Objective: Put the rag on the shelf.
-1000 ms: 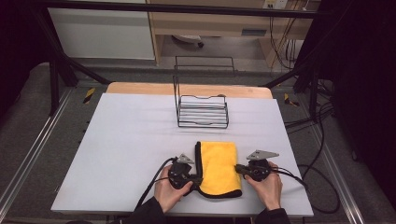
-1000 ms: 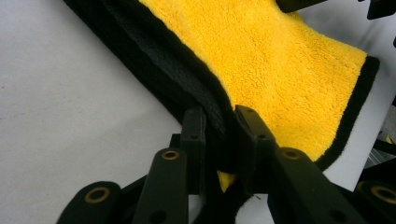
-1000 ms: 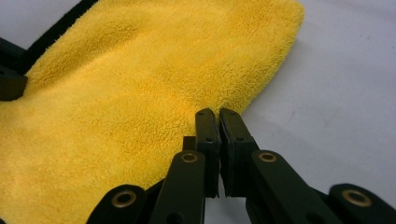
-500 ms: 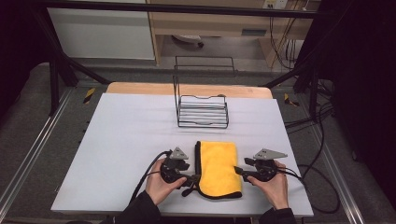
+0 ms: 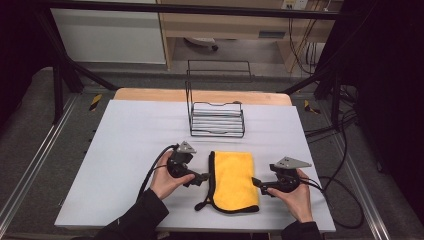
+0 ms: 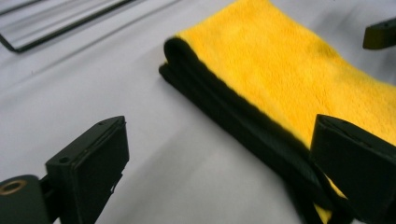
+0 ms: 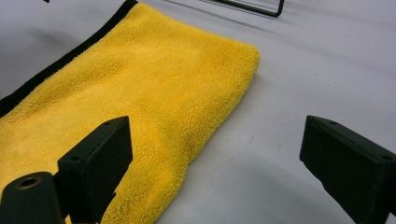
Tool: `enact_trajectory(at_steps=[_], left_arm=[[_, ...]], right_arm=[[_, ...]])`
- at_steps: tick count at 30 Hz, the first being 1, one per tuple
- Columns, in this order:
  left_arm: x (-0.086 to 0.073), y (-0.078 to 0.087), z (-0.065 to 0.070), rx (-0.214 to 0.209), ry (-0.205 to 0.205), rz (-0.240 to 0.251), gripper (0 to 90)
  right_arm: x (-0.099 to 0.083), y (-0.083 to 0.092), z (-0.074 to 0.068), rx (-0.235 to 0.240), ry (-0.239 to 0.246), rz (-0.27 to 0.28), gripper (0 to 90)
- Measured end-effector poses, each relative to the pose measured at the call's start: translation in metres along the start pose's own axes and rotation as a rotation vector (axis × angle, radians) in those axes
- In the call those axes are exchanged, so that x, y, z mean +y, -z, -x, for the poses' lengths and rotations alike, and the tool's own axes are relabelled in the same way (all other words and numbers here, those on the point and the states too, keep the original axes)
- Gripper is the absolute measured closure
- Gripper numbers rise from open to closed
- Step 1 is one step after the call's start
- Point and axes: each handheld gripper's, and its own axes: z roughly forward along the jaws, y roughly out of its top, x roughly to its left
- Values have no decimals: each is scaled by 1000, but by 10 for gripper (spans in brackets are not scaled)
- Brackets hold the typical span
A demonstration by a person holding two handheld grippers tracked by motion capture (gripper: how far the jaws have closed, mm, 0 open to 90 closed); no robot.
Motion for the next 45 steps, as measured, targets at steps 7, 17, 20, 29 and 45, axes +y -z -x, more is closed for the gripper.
enact_trajectory(at_steps=[7,17,20,29,45], left_arm=[[23,-15,-7,49,9,11,29],[33,-47,-19,93,78,13,237],[32,-54,-21,91,98,8,327],[26,-67,-24,59,124,-43,497],[27,-73,-20,56,123,-49,679]], right_arm=[[-1,1,1,-1,-5,5,76],[-2,0,1,-8,-4,8,76],[-2,0,1,-6,-5,6,83],[-3,-1,1,0,-12,-6,98],[-1,-2,1,7,-15,4,106]])
